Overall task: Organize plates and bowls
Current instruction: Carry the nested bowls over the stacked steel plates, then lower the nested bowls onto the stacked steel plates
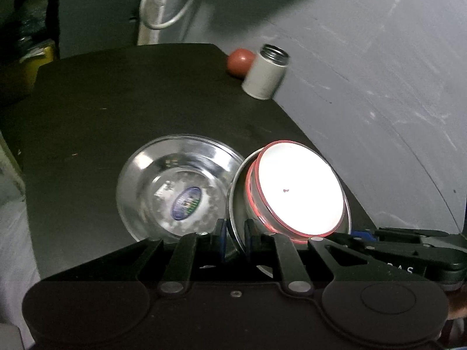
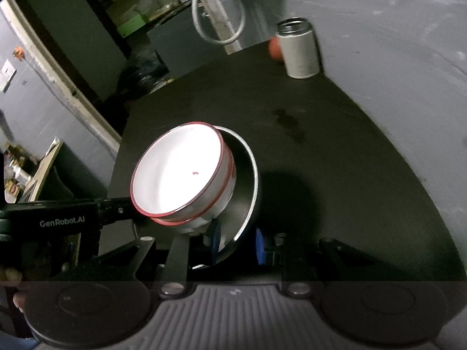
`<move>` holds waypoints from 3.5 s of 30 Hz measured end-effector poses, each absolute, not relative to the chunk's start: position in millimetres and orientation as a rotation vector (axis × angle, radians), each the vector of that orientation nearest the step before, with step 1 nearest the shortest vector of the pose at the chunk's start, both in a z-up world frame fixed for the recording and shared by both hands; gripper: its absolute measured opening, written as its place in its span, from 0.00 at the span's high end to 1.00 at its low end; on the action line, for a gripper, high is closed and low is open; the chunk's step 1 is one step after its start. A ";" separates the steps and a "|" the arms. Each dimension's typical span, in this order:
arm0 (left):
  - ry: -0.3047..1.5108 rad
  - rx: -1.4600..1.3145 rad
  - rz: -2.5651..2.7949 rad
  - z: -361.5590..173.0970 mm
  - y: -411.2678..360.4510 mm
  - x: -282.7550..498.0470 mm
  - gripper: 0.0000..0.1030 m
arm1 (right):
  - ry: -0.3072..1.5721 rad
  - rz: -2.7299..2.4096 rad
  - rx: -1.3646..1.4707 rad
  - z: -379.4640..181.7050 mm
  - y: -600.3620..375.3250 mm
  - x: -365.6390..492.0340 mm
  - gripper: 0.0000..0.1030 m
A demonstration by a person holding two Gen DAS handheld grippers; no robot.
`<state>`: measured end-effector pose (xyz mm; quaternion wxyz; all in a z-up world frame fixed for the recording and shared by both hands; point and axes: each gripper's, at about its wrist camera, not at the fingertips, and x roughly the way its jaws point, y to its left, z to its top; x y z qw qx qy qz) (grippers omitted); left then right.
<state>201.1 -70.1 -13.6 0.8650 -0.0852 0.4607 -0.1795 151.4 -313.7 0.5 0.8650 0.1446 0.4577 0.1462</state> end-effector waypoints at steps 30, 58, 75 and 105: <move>0.988 -0.289 -0.148 -25.4 -29.8 215.8 0.90 | 1.034 0.506 0.197 -14.8 -266.3 216.4 0.73; 0.979 -0.308 -0.048 -37.2 -24.8 230.0 0.88 | 1.022 0.548 0.124 -18.3 -250.0 234.8 0.73; 0.955 -0.269 -0.042 -35.4 -27.4 235.7 0.87 | 0.998 0.532 0.108 -19.2 -246.1 233.6 0.73; 0.962 -0.278 -0.045 -34.3 -25.6 237.4 0.87 | 0.970 0.489 0.095 -15.9 -242.0 225.2 0.72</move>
